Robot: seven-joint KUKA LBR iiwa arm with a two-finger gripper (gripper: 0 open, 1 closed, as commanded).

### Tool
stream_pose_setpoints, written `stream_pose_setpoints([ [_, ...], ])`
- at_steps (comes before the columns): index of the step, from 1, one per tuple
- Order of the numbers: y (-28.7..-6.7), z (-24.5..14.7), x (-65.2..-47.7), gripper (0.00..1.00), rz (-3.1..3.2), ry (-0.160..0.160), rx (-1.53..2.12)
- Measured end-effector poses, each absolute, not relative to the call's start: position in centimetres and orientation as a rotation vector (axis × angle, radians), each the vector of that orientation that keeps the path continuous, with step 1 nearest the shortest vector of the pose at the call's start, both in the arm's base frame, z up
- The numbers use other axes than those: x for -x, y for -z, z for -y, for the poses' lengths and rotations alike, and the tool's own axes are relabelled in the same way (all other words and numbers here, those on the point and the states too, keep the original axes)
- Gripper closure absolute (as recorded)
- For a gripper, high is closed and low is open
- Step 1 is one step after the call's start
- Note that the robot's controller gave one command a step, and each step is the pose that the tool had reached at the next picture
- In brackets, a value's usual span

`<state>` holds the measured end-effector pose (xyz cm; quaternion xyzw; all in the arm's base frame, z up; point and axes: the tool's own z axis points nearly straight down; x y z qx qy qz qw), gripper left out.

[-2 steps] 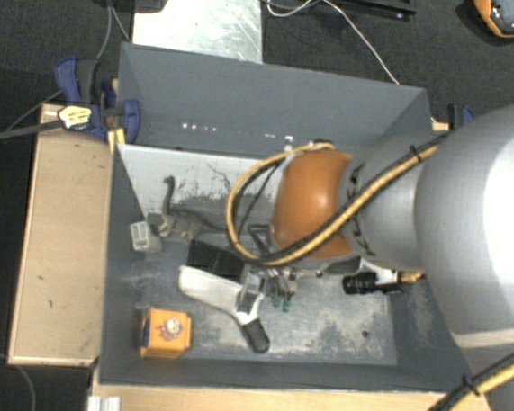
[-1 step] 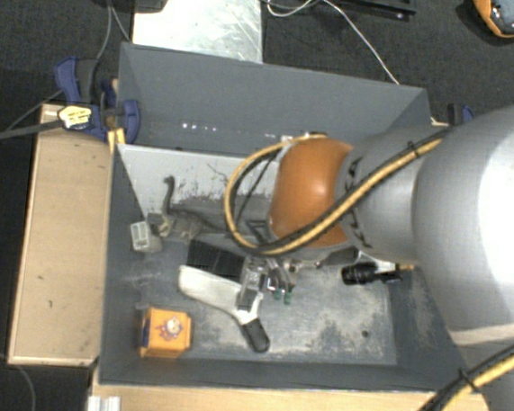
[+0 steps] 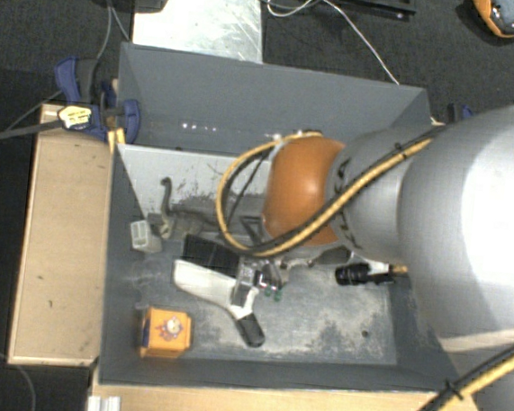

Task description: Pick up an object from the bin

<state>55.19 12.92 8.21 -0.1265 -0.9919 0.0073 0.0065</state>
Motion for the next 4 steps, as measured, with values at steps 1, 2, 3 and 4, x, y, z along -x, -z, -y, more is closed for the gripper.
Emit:
stream_pose_setpoints([
  [1, -8.2, -15.2, -53.55, 1.0, 3.099, -0.014, 0.528],
  [2, -8.19, -15.21, -53.55, 1.0, 3.099, -0.014, 0.528],
  [3, -8.19, -15.21, -53.54, 1.0, 3.099, -0.014, 0.528],
  [4, -8.18, -15.21, -53.54, 1.0, 3.099, -0.014, 0.528],
])
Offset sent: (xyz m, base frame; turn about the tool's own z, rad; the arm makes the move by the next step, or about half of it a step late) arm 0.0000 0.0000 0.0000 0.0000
